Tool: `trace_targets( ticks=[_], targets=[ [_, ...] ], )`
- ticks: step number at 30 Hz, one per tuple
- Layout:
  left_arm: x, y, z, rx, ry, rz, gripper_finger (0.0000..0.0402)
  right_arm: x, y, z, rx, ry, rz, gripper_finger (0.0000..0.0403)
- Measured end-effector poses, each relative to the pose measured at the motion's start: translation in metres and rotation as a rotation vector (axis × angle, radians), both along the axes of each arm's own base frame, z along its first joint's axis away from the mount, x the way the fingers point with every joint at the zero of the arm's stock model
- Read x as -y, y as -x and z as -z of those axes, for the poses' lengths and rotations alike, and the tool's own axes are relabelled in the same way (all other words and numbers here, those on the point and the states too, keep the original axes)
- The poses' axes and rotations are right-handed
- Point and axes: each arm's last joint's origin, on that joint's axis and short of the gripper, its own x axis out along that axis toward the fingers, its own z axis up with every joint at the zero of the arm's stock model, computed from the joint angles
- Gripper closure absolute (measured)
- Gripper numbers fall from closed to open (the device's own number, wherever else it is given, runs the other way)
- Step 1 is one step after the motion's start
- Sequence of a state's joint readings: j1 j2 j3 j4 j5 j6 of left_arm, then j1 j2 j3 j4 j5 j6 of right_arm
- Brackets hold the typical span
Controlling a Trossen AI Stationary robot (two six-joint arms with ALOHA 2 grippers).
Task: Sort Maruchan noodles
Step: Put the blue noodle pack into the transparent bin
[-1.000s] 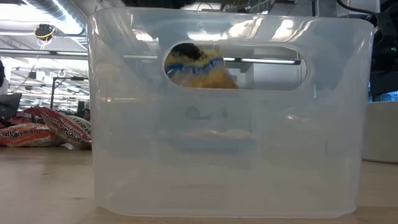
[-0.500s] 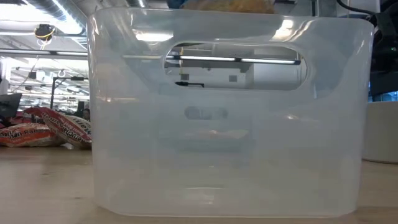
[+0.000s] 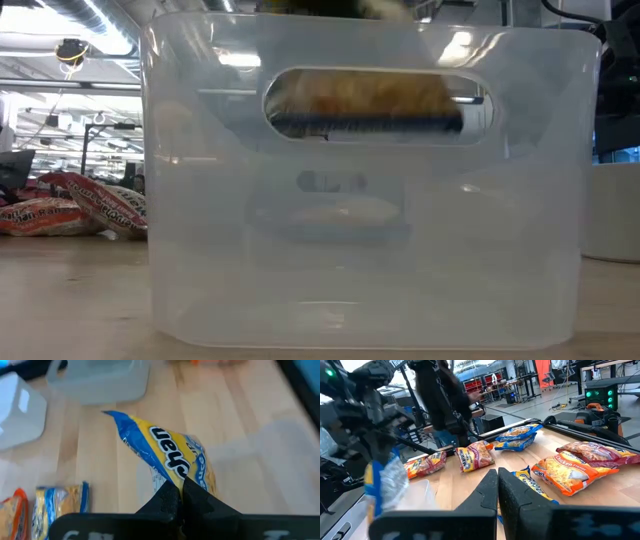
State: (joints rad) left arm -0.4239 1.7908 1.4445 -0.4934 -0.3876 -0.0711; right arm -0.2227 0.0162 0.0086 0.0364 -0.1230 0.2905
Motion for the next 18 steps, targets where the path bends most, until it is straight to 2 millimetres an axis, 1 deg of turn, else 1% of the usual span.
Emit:
trace_targets(
  ticks=[5,10,14,18],
  targets=[
    [-0.006,-0.002,0.014,-0.073,-0.045,-0.021,0.0401,0.0,0.0,0.0,0.0,0.0,0.0,0.0402],
    [-0.009,-0.001,0.014,-0.086,-0.08,-0.014,0.0402,0.0,0.0,0.0,0.0,0.0,0.0,0.0402],
    [-0.009,-0.001,0.014,-0.1,-0.118,0.041,0.0401,0.0,0.0,0.0,0.0,0.0,0.0,0.0402],
    [-0.011,-0.004,0.024,-0.151,-0.167,0.069,0.0401,0.0,0.0,0.0,0.0,0.0,0.0,0.0402]
  ],
)
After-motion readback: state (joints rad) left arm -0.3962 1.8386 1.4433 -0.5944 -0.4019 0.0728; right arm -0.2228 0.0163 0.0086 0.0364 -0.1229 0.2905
